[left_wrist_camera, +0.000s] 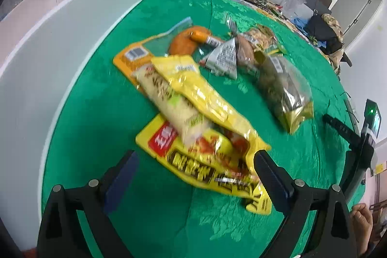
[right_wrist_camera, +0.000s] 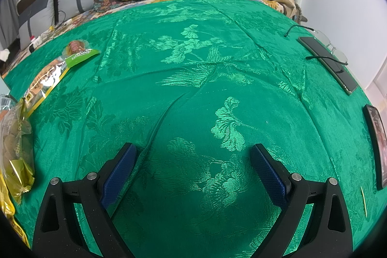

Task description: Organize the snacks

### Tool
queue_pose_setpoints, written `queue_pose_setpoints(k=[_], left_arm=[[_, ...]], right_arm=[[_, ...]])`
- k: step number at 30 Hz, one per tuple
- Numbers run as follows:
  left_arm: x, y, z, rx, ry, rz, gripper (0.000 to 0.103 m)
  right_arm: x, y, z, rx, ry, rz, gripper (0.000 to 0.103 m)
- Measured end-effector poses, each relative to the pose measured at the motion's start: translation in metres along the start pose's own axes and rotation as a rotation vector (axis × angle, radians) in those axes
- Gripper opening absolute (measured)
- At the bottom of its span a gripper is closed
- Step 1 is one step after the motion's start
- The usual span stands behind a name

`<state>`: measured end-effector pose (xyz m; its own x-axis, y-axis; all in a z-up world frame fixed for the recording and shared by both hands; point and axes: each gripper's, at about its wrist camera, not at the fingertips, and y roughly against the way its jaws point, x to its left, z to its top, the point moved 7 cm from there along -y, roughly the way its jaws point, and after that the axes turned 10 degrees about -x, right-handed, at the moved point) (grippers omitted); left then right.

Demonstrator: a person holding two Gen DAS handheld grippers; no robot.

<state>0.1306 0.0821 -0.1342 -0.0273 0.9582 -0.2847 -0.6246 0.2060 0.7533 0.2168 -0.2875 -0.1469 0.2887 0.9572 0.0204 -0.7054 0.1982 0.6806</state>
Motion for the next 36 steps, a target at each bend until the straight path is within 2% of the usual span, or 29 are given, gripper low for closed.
queue_pose_setpoints(k=[21, 36], left_arm=[[0.024, 0.009, -0.014, 0.0, 0.061, 0.011, 0.095], [0.023, 0.02, -0.014, -0.025, 0.044, 0.023, 0.095]], right_arm=[[0.0, 0.0, 0.0, 0.0, 0.0, 0.0, 0.098], [-0.001, 0.0, 0.0, 0.0, 0.0, 0.0, 0.098]])
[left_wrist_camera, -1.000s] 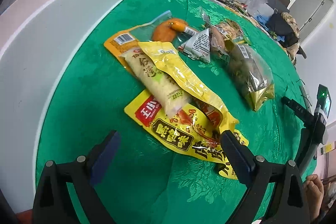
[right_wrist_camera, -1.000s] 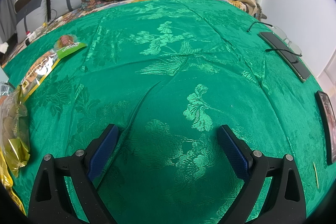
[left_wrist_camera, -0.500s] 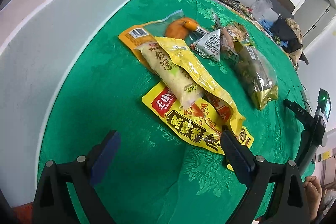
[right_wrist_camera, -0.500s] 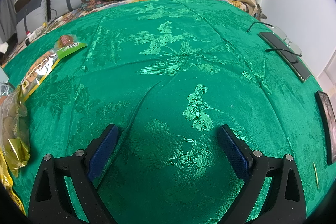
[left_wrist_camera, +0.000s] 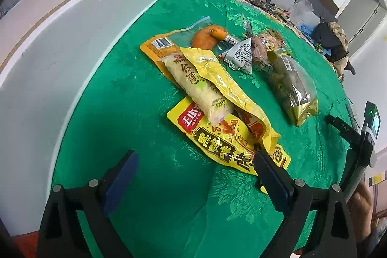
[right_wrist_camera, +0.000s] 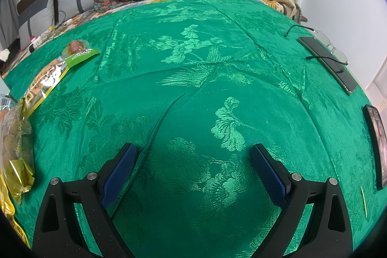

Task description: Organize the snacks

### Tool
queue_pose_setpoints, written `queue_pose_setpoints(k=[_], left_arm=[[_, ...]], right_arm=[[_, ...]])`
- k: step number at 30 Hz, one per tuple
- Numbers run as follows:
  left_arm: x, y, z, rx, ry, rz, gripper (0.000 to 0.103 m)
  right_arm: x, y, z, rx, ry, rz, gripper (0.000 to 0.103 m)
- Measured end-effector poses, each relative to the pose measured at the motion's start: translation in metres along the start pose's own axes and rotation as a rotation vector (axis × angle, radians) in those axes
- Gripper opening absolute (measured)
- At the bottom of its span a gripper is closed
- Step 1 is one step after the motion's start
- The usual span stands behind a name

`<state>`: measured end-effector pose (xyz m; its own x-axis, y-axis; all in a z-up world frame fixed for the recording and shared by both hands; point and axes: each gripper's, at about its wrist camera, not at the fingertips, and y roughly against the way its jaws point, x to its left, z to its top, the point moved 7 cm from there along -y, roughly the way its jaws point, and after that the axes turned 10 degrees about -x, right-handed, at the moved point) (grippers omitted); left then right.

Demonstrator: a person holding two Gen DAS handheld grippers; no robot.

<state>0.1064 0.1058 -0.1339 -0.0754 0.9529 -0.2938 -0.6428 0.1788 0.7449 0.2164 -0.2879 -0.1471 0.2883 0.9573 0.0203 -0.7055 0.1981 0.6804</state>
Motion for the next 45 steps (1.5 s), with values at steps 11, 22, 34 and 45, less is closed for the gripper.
queue_pose_setpoints(k=[11, 22, 34, 45], left_arm=[[-0.009, 0.0, -0.006, -0.004, -0.041, 0.003, 0.095], [-0.014, 0.008, -0.015, -0.009, -0.074, -0.001, 0.095], [-0.012, 0.008, -0.02, -0.008, -0.044, -0.017, 0.095], [-0.008, 0.014, -0.018, -0.001, -0.036, -0.003, 0.095]], right_arm=[[0.0, 0.0, 0.0, 0.0, 0.0, 0.0, 0.098], [0.001, -0.002, 0.003, 0.008, 0.009, 0.024, 0.096], [-0.023, 0.112, -0.015, -0.255, 0.011, 0.072, 0.096], [-0.015, 0.137, -0.03, -0.317, 0.062, 0.113, 0.096]])
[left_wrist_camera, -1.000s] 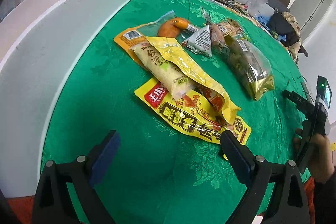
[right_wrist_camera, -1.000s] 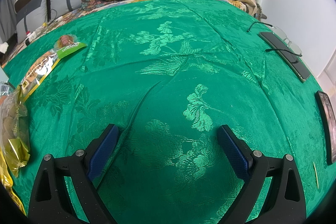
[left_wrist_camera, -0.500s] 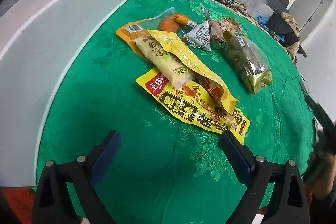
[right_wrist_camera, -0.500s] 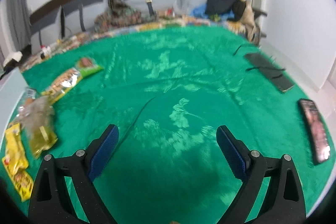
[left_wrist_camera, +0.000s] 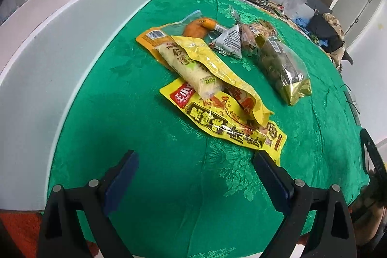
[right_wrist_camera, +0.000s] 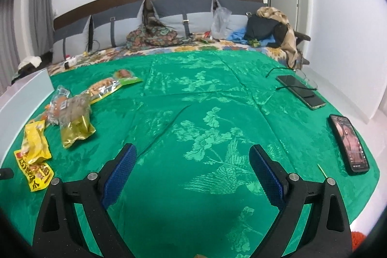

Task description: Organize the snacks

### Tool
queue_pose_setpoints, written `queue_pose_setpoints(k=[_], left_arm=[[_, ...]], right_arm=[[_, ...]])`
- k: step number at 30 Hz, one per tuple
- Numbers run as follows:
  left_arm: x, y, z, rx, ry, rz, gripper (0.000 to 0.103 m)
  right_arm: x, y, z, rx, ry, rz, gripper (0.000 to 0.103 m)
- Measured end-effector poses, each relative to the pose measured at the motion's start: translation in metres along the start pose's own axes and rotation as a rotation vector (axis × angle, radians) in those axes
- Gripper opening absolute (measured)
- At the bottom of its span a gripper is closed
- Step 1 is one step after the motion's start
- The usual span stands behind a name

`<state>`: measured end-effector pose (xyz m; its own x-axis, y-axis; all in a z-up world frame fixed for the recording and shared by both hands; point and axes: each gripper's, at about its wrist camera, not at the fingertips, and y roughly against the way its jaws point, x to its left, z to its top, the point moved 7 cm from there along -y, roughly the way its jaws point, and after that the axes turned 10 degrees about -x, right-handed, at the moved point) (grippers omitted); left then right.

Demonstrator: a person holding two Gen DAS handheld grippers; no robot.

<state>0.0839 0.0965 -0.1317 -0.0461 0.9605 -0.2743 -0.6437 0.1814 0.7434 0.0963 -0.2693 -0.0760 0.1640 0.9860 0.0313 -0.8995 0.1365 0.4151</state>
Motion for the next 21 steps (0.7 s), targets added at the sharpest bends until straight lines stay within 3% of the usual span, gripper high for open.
queue_pose_setpoints(k=[6, 14, 18, 21], left_arm=[[0.011, 0.0, 0.032, -0.006, 0.072, 0.011, 0.095], [-0.02, -0.042, 0.058, 0.135, -0.034, 0.088, 0.094], [-0.043, -0.038, 0.046, 0.139, -0.1, 0.053, 0.094], [-0.07, -0.029, 0.03, 0.119, -0.24, -0.026, 0.095]], right_arm=[[-0.006, 0.007, -0.002, -0.01, -0.016, 0.007, 0.096], [0.003, 0.007, -0.006, -0.005, -0.002, 0.04, 0.096], [0.005, 0.007, -0.006, -0.003, 0.004, 0.049, 0.096], [0.004, 0.006, -0.008, 0.004, -0.006, 0.055, 0.096]])
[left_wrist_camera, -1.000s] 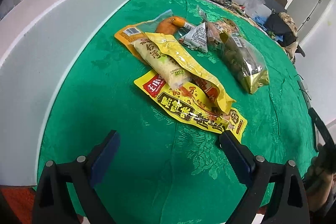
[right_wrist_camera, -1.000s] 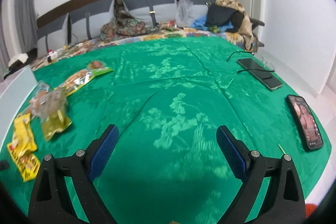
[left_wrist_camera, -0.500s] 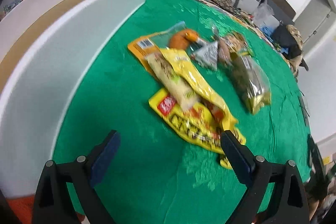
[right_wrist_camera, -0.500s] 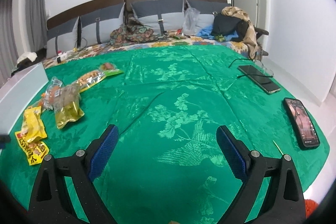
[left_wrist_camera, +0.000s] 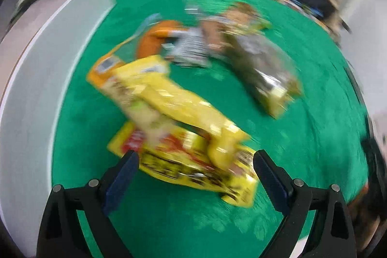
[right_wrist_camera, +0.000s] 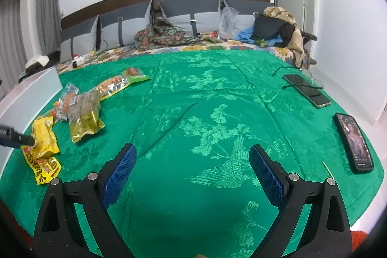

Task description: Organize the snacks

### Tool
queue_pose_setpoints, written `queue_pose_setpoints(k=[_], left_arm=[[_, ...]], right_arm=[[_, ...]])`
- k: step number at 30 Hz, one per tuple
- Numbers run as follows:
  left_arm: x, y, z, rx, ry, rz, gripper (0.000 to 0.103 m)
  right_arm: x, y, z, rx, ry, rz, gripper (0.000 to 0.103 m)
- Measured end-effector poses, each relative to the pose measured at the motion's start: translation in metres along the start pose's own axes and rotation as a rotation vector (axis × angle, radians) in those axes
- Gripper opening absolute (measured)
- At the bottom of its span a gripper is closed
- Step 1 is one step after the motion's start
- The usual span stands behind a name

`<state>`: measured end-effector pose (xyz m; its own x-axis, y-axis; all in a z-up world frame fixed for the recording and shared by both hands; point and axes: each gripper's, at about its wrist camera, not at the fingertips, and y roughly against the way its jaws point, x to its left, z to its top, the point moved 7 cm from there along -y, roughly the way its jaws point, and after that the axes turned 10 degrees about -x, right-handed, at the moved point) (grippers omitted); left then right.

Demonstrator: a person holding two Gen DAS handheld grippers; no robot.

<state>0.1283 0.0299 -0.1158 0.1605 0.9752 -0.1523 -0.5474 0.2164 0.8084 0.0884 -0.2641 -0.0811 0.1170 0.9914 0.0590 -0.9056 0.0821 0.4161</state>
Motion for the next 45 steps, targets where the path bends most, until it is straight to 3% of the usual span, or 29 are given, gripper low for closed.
queue_pose_setpoints(k=[5, 8, 12, 15, 22, 29, 39, 45], left_arm=[[-0.045, -0.003, -0.014, 0.034, -0.288, -0.13, 0.095], [-0.057, -0.005, -0.021, 0.091, -0.405, -0.209, 0.095], [-0.059, -0.008, -0.027, 0.157, -0.512, -0.24, 0.095], [-0.052, -0.016, -0.025, 0.203, -0.516, -0.257, 0.095], [-0.052, -0.031, -0.011, 0.181, -0.545, -0.214, 0.095], [-0.056, -0.042, -0.022, 0.204, -0.687, -0.181, 0.096], [-0.032, -0.047, -0.028, 0.295, -0.571, -0.158, 0.103], [-0.024, -0.036, -0.046, 0.323, -0.572, -0.143, 0.103]], right_arm=[[-0.004, -0.005, -0.002, 0.016, -0.032, 0.008, 0.096], [-0.007, -0.003, -0.002, 0.016, -0.039, 0.003, 0.096], [-0.012, -0.001, -0.001, 0.011, -0.045, -0.011, 0.096], [-0.016, -0.002, -0.003, 0.021, -0.06, -0.018, 0.096], [-0.016, -0.007, -0.009, 0.052, -0.073, -0.015, 0.096], [-0.022, -0.011, -0.014, 0.079, -0.099, -0.026, 0.096], [-0.025, -0.017, -0.016, 0.093, -0.115, -0.025, 0.096], [-0.025, -0.019, -0.017, 0.1, -0.123, -0.023, 0.096]])
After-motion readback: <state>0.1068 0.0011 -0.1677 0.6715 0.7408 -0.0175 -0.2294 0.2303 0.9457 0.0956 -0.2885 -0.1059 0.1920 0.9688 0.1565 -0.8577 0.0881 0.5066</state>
